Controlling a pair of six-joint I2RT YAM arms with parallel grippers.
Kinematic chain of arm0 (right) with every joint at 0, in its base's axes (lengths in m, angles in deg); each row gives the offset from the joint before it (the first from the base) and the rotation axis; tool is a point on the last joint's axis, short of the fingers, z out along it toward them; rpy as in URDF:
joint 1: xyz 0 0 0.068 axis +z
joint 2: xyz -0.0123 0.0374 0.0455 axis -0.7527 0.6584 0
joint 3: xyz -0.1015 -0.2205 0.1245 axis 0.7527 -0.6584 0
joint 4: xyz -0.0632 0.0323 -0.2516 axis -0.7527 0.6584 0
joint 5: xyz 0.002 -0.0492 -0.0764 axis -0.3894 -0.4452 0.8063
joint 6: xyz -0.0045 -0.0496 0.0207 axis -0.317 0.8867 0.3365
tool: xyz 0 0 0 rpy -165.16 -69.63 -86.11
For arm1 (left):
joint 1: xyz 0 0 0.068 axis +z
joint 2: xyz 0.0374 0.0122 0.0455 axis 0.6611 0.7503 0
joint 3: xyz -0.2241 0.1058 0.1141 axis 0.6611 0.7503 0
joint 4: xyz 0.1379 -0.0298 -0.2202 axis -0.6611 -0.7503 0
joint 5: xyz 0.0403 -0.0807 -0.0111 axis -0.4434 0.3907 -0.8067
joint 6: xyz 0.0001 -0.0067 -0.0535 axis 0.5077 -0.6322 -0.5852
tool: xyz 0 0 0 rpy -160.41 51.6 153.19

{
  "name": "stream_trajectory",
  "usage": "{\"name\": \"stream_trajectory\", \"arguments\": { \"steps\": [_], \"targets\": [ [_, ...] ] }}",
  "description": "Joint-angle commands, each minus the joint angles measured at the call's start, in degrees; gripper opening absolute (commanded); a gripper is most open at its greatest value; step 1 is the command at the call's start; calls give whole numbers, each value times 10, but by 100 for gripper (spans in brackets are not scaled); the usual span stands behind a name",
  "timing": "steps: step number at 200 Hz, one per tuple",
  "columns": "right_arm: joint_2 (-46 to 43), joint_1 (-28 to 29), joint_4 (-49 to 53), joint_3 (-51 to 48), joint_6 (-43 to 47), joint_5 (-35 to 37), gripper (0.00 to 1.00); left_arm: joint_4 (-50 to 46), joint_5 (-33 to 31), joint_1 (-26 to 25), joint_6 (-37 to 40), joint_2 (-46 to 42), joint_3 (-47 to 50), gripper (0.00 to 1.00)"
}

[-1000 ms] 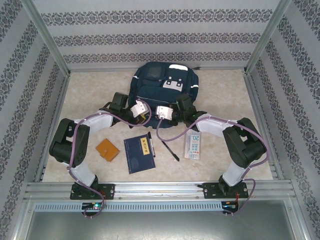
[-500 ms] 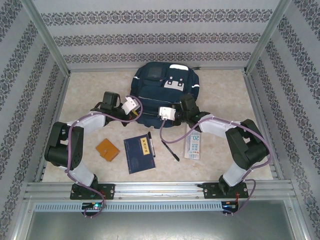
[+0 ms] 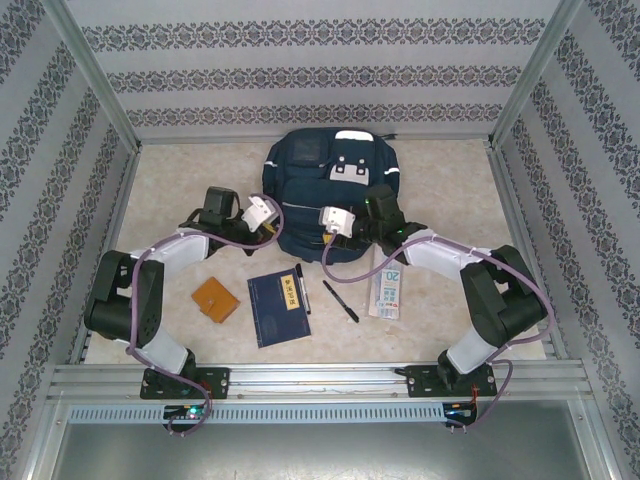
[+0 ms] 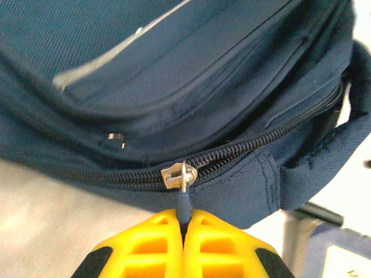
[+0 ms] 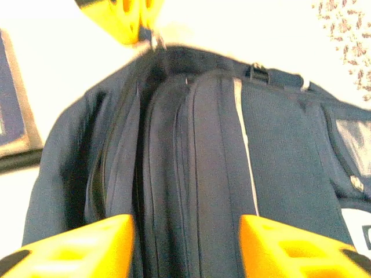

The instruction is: Pack books, pencil case, and school supplies into a backpack

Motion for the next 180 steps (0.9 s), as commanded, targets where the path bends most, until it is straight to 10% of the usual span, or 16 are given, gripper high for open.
{"name": "stream_trajectory", "arguments": {
  "steps": [1,78,108,180],
  "targets": [
    [26,25,-33,32,-79,-23,58,69,58,-17,-46,-24,9,0],
    [91,44,74,82,-53,-19,52,81,67,-18,-49,-41,10,0],
    [97,51,107,99,-32,17,0,61,54,-19,-30,-44,0,0],
    [-42,23,95,52,45,24,0,-44,-131,44,38,21,-66,0]
  ]
}}
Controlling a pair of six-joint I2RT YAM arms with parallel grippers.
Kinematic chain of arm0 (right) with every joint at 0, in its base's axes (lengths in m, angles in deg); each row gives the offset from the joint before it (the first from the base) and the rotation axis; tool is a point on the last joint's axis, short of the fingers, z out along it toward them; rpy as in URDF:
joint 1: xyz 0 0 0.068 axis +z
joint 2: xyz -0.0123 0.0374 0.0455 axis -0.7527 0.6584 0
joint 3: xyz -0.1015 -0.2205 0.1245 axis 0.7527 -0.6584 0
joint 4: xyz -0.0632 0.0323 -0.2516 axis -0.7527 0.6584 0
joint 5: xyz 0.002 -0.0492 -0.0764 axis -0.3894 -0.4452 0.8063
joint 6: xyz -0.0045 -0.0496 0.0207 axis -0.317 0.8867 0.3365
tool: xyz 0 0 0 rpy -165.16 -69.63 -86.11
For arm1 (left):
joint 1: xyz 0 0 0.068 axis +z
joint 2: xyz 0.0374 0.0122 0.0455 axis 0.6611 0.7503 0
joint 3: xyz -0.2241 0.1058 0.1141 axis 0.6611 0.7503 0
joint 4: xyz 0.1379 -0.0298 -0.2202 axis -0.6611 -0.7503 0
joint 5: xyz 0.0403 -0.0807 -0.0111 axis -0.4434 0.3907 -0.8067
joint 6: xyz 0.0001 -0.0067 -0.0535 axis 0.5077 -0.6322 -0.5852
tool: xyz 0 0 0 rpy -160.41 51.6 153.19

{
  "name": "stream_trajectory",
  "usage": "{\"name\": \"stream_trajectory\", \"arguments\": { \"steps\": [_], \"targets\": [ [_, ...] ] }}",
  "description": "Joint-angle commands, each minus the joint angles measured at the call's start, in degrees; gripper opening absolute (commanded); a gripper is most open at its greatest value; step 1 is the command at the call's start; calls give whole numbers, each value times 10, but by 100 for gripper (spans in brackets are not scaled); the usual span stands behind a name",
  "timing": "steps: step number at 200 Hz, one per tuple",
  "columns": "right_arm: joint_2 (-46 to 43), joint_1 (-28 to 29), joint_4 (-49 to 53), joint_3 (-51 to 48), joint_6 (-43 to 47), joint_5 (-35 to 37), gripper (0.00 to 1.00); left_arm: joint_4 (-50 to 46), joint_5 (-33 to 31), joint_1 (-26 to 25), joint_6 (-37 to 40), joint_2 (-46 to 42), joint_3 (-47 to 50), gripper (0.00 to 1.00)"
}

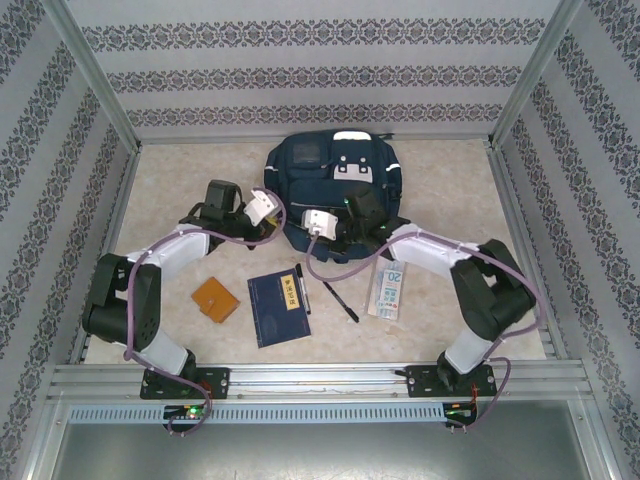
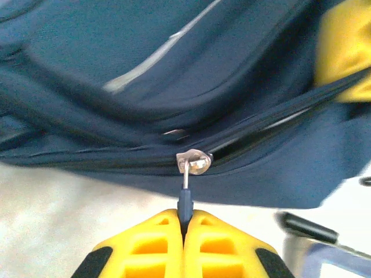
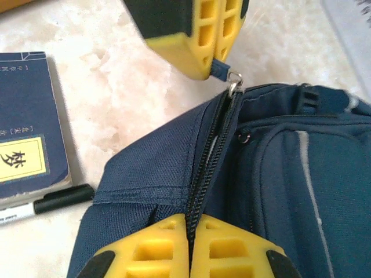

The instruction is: Pack books, pencil case, and school supplies into a backpack

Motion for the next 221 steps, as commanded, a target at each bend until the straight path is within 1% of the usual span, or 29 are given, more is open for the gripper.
{"name": "stream_trajectory", "arguments": {
  "steps": [1,18,49,85,86,90,92,110,116,119,124,130,134,140,149,156,167,174,179,184,186,190,207,213,221],
  "targets": [
    [-61,-17,15,-8,44,5,0,-15,-87,38,23,25,-25,0],
    [-84,-24,27,-7,53,1,0,9,-113,52,2,52,-40,0],
    [-112,-26,46,-10,67,-7,0,8,-175,57,-14,124,-99,0],
    [-120,-22,44,-24,58,-15,0,6,-197,57,-42,178,-149,0],
    [-119,-22,43,-24,56,-15,2,5,-197,57,-43,178,-151,0],
    [-119,-22,38,-26,47,-15,9,1,-196,58,-47,179,-154,5],
    [-118,-22,36,-27,43,-15,10,0,-195,57,-49,178,-156,7],
    [-126,-16,25,-34,18,-25,12,-10,-194,57,-58,160,-151,18],
    [-132,-14,18,-40,6,-22,14,-6,-196,57,-57,151,-144,25],
    [-137,-13,14,-43,-3,-20,15,-5,-197,57,-56,146,-140,30],
    [-143,-13,4,-48,-17,-17,22,-4,-197,57,-53,137,-133,37],
    [-154,-13,-12,-59,-35,-10,32,-10,-192,57,-47,126,-128,42],
    [-162,-13,-24,-67,-53,-3,38,-18,-184,57,-38,119,-126,45],
    [-175,-13,-38,-77,-81,10,44,-36,-153,57,-19,107,-126,47],
    [-194,-13,-53,-90,-129,35,53,-67,-100,57,12,88,-124,49],
    [-209,-13,-56,-95,-176,62,59,-83,-47,55,37,72,-118,49],
    [-231,-15,-52,-98,-277,129,66,-81,25,49,71,46,-100,52],
    [-244,-16,-41,-96,-358,195,73,-71,57,39,89,32,-87,54],
    [-254,-17,-19,-91,-414,239,83,-64,76,31,103,24,-77,57],
    [-264,-24,14,-84,-464,268,96,-59,84,20,118,19,-71,58],
    [-269,-27,26,-81,-481,273,98,-58,85,15,125,18,-69,58],
    [-276,-39,44,-80,-510,270,98,-59,83,3,141,16,-68,59],
    [-299,-106,87,-101,-632,195,98,-91,51,-49,225,22,-76,60],
    [-300,-131,110,-108,-679,189,98,-103,42,-62,247,28,-81,60],
    [-294,-161,159,-107,-753,181,94,-110,38,-81,262,38,-88,61]
  ]
}}
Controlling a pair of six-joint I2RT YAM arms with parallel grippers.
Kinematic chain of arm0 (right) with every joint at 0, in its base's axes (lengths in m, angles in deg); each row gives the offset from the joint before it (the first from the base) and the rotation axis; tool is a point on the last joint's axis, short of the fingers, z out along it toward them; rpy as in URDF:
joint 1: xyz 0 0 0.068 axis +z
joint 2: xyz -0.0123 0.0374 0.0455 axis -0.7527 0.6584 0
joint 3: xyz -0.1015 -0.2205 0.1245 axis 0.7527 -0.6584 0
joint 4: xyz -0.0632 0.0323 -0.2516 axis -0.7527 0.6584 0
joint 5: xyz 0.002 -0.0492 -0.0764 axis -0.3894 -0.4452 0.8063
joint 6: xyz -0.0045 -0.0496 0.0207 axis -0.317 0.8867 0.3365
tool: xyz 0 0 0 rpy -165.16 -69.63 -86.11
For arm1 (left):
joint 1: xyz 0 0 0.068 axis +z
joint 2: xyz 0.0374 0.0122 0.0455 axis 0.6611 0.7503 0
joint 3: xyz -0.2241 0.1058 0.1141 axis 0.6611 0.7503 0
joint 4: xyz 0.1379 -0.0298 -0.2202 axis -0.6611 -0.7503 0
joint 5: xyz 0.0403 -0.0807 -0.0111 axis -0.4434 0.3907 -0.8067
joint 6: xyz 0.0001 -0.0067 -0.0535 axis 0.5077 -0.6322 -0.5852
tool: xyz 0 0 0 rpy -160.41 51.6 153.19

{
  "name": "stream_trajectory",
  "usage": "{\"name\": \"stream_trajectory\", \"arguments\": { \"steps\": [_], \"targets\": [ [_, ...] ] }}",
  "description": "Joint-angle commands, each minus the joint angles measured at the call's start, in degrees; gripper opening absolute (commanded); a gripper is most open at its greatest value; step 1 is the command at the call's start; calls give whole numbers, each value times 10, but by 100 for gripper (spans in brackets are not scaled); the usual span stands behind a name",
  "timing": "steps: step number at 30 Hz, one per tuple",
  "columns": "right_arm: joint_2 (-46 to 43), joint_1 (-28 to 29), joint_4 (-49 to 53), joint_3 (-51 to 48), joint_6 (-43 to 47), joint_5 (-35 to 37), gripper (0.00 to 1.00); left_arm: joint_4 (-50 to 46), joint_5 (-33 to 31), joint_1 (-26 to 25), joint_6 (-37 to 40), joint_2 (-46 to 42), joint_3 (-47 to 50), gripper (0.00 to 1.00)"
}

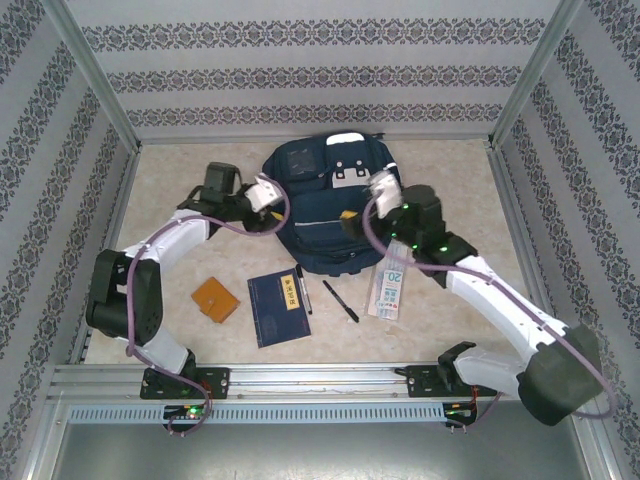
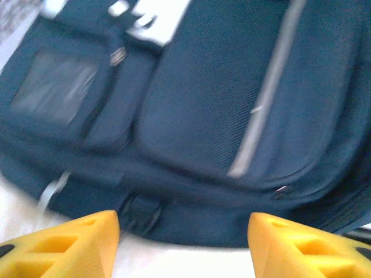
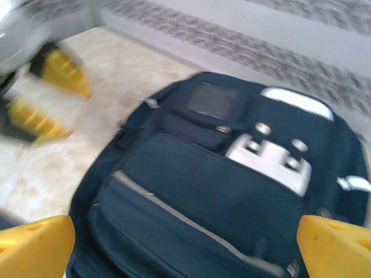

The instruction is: Pack books, pencil case, and school supplies into a backpack

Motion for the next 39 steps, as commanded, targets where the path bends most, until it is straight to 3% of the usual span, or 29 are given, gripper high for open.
{"name": "stream_trajectory", "arguments": {
  "steps": [1,6,15,20,22,23,26,27,34,35,39],
  "targets": [
    [-3,-78,129,-15,-292,9,94,-61,25,-58,127,24,-6,61],
    [42,-133,244,-13,-399,-85,88,-20,30,-107,85,71,-36,62],
    [50,-135,266,-22,-384,-101,84,54,-107,-164,65,156,-77,64],
    [49,-135,267,-26,-384,-104,81,50,-144,-171,47,189,-100,60],
    [53,-135,267,-29,-389,-111,81,42,-179,-177,41,207,-113,54],
    [55,-135,267,-30,-392,-118,80,37,-195,-180,36,215,-120,46],
    [62,-134,268,-32,-403,-142,79,-30,-189,-181,30,233,-166,4],
    [63,-133,267,-33,-405,-150,78,-55,-177,-182,26,234,-185,0],
    [81,-111,277,-9,-334,-179,67,-102,-126,-179,-57,204,-247,0],
    [96,-104,279,2,-283,-177,61,-178,-115,-170,-97,198,-329,0],
    [138,-70,291,58,-236,-191,48,-230,-76,-159,-122,206,-391,0]
  ]
}}
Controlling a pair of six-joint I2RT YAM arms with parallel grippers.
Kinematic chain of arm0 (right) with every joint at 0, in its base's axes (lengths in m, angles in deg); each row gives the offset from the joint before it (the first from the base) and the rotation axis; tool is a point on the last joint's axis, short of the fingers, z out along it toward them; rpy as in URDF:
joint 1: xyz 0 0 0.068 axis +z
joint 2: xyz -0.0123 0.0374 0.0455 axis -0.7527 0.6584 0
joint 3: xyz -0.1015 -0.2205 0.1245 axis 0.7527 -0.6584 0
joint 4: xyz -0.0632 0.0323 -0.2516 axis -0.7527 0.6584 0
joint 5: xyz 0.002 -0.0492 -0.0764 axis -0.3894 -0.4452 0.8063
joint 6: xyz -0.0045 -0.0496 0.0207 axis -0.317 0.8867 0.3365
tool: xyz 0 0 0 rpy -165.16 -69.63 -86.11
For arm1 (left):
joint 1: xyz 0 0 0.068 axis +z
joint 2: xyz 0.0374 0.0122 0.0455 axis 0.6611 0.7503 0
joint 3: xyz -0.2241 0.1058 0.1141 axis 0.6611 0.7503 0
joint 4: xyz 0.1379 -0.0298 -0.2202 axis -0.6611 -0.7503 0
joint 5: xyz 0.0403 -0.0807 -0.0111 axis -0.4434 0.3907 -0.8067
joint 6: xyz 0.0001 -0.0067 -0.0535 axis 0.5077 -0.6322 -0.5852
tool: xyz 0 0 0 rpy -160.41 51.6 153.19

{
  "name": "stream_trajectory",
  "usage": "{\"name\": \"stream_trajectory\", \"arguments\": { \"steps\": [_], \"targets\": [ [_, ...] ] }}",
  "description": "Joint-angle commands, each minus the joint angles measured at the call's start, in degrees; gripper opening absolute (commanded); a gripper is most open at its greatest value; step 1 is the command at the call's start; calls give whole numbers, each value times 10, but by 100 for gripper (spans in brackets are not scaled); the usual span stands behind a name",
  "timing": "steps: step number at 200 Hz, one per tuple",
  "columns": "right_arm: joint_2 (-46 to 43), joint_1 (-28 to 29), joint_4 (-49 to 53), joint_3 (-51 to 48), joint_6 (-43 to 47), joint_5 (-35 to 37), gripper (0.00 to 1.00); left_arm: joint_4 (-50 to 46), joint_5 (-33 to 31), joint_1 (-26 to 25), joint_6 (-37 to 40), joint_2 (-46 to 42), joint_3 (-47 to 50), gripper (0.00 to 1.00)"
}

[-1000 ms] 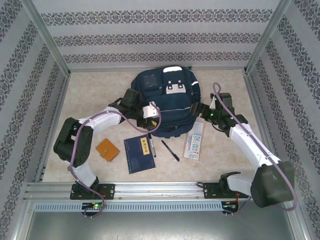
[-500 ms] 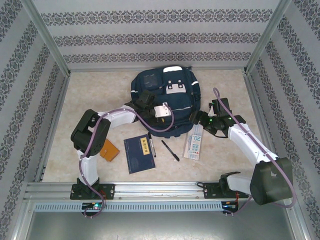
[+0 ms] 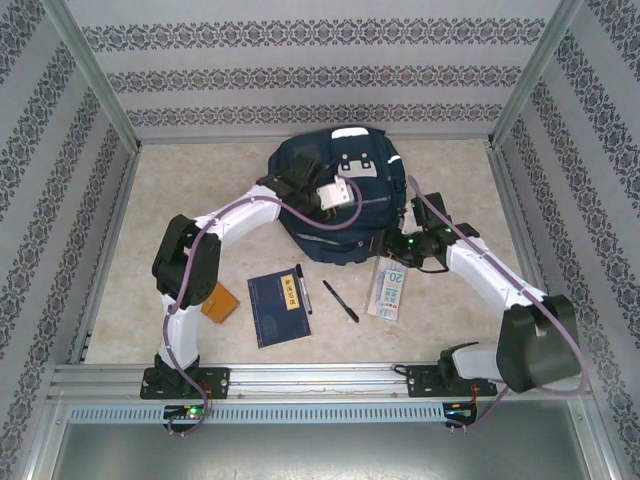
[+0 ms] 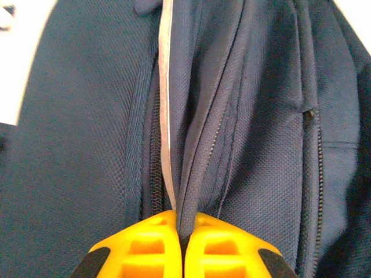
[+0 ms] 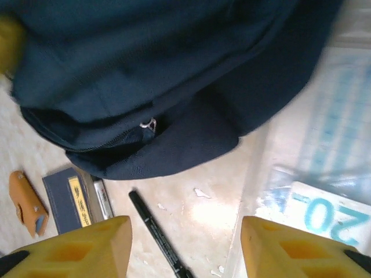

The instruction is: Pack books, pencil case, and school supplies into a backpack

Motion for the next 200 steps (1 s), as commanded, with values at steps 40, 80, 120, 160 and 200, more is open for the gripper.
{"name": "stream_trajectory", "arguments": {
  "steps": [40,80,120,160,200],
  "targets": [
    [67,82,-5,74,82,75,49,-67,70,14,-59,-24,-75,0],
    [27,71,32,88,102,83,55,-86,77,15,-42,-20,-89,0],
    [-16,61,60,94,123,97,63,-98,77,15,-37,-19,-97,0],
    [46,79,24,112,143,108,57,-120,80,18,-38,-13,-122,0],
    [55,101,14,97,106,157,50,-128,74,20,-41,-14,-126,0]
  ]
}}
